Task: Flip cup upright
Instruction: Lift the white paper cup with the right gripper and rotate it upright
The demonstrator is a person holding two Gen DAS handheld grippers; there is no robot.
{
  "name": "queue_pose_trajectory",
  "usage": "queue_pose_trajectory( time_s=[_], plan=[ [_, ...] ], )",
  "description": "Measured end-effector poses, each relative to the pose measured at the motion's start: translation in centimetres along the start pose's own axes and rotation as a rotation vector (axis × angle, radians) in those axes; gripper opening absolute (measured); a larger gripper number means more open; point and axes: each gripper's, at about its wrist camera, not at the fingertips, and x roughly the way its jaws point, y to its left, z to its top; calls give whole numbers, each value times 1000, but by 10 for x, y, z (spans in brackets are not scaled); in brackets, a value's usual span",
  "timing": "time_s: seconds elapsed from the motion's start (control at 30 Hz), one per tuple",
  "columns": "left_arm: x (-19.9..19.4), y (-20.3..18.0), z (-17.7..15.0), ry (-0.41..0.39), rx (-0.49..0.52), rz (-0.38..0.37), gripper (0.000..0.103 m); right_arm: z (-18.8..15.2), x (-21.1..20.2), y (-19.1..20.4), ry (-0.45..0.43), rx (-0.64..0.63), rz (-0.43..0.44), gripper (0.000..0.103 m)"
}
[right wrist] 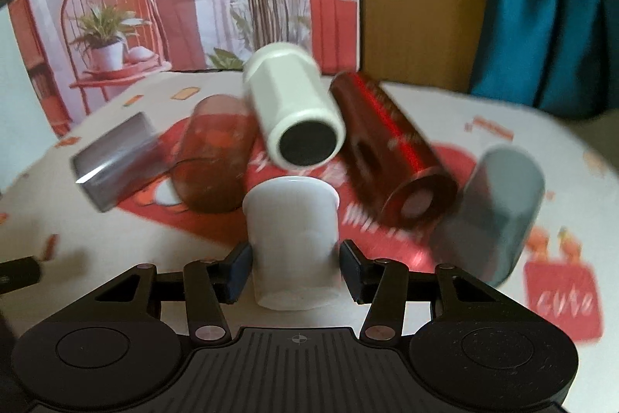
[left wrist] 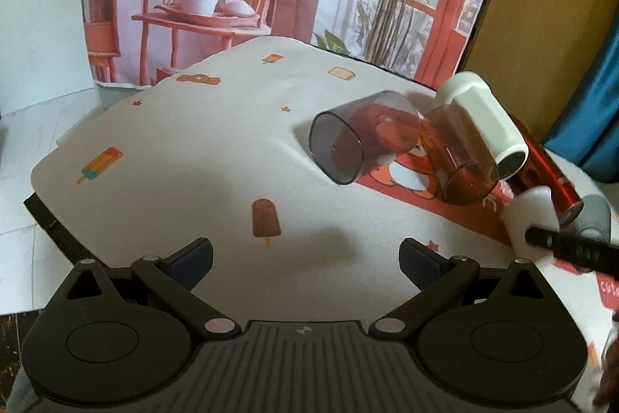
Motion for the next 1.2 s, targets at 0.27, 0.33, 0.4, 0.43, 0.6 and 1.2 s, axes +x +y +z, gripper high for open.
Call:
queue_pose_trajectory(
  time_s=[0.27, 0.33, 0.4, 0.43, 0.6, 1.2],
  plan=[
    [-3, 8, -2, 5, -46, 0, 103, -4, -5, 32, 105, 78, 178, 46],
    [-3, 11, -1, 2, -61, 7, 103, -2, -1, 41, 126, 97, 223, 46],
    [0, 14, -1, 9, -74, 14, 103, 1, 2, 50, 142, 106, 258, 46],
    [1, 15, -1, 16, -80, 17, 103, 1, 4, 55, 147, 107, 274, 46],
    [4, 22, 0, 28, -112, 19, 103, -3, 8, 69, 177, 100, 359, 46],
    [-4, 10, -4, 9, -66, 18, 103, -12, -56, 28, 16, 41, 217, 103]
  ],
)
